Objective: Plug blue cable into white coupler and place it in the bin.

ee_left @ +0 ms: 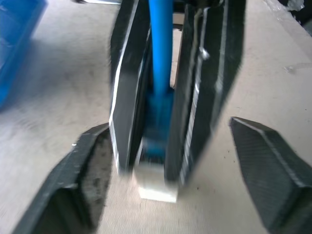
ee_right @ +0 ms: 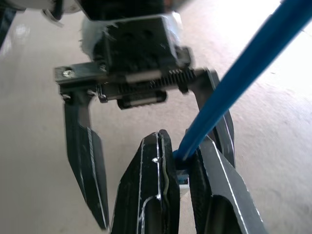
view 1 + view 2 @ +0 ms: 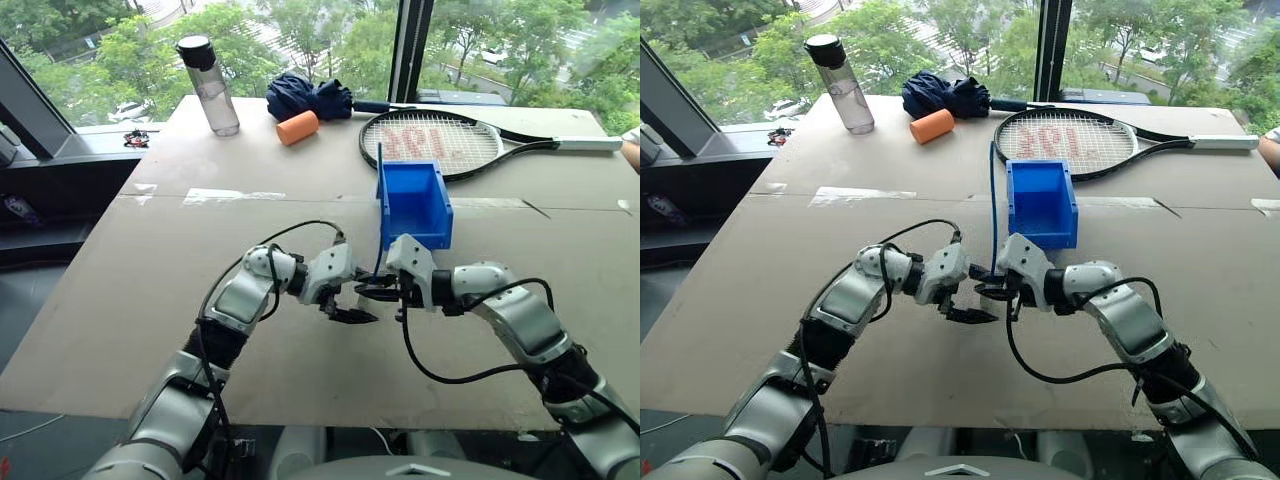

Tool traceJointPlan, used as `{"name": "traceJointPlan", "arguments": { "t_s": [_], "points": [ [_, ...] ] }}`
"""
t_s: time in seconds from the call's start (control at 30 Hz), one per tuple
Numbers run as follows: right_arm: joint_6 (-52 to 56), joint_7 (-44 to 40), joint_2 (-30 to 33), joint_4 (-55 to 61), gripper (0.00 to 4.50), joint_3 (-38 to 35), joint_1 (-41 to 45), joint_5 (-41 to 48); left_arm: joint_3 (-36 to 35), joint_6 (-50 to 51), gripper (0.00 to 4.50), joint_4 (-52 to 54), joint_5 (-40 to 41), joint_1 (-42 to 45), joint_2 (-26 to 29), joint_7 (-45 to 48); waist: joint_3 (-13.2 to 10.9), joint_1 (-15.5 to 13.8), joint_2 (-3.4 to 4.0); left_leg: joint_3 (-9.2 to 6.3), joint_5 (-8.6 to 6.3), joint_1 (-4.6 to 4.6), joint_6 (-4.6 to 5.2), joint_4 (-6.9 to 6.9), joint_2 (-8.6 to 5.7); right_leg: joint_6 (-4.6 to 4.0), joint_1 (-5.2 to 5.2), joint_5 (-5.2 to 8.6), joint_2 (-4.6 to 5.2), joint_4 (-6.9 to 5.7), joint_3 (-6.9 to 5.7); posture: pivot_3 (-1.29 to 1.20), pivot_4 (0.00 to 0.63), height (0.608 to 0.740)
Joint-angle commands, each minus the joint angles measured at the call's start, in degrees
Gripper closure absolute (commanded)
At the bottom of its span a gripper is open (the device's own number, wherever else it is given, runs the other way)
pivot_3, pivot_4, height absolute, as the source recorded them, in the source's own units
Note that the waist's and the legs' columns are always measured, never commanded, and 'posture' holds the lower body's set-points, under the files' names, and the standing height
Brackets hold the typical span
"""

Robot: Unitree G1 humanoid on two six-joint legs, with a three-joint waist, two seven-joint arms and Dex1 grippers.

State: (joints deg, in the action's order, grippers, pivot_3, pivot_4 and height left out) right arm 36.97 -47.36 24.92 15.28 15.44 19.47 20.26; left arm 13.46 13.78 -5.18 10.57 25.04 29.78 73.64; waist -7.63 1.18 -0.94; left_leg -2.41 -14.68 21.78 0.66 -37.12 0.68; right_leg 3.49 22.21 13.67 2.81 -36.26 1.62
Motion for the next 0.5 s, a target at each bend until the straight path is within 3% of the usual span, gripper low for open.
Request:
{"name": "traceJointPlan", "arguments": {
  "t_s": [0.03,0.13,0.23,0.4,0.47,0.5],
  "points": [
    [7.2,4.8,-0.5,6.4,4.50,-12.6,1.0,8.9,-8.2,7.0,0.03,11.8,6.4,-6.6,3.5,-4.3,-0.1,0.0,0.09,-0.02,0.00,0.03,0.00,0.01,0.01,0.00,0.06,0.00,0.01,-0.03,0.00,0.00,0.150,0.740],
    [10.8,9.8,-0.3,3.4,4.50,-20.6,7.4,11.7,-14.4,11.0,0.03,20.9,10.0,-13.4,3.3,-11.3,-0.3,-0.3,0.18,-0.06,0.00,0.09,0.00,0.02,0.06,0.00,0.12,0.00,0.09,-0.04,-0.01,0.00,0.150,0.740],
    [11.8,14.1,-0.9,-6.5,4.50,-23.6,15.6,10.4,-15.0,13.5,0.03,26.0,11.1,-15.7,1.4,-16.8,-0.3,-0.6,0.17,-0.05,0.00,0.08,0.00,0.01,0.02,-0.01,0.10,0.00,0.15,0.01,-0.02,0.00,0.150,0.740],
    [10.2,11.9,1.0,-26.2,4.50,-17.1,25.5,3.5,-13.1,15.1,0.03,29.2,10.9,-15.0,-1.1,-22.7,-0.3,-0.5,0.14,0.15,0.00,0.09,-0.01,0.06,-0.17,-0.04,-0.09,-0.01,0.16,0.29,-0.11,0.00,0.150,0.740],
    [7.1,9.9,0.6,-33.8,3.64,-15.4,28.4,1.6,-12.9,15.6,0.00,29.9,10.9,-14.7,-1.8,-24.5,-0.3,-0.4,0.15,0.30,0.00,0.13,-0.01,0.13,-0.17,-0.04,-0.01,-0.02,0.17,0.32,-0.04,0.00,0.150,0.740],
    [5.7,9.5,0.4,-36.0,3.49,-14.8,29.0,0.7,-12.7,15.7,0.00,30.2,10.8,-15.0,-1.8,-25.1,-0.4,-0.4,0.17,0.34,0.00,0.12,-0.01,0.16,-0.17,-0.03,0.02,-0.02,0.17,0.34,-0.02,0.00,0.150,0.740]
  ]
}}
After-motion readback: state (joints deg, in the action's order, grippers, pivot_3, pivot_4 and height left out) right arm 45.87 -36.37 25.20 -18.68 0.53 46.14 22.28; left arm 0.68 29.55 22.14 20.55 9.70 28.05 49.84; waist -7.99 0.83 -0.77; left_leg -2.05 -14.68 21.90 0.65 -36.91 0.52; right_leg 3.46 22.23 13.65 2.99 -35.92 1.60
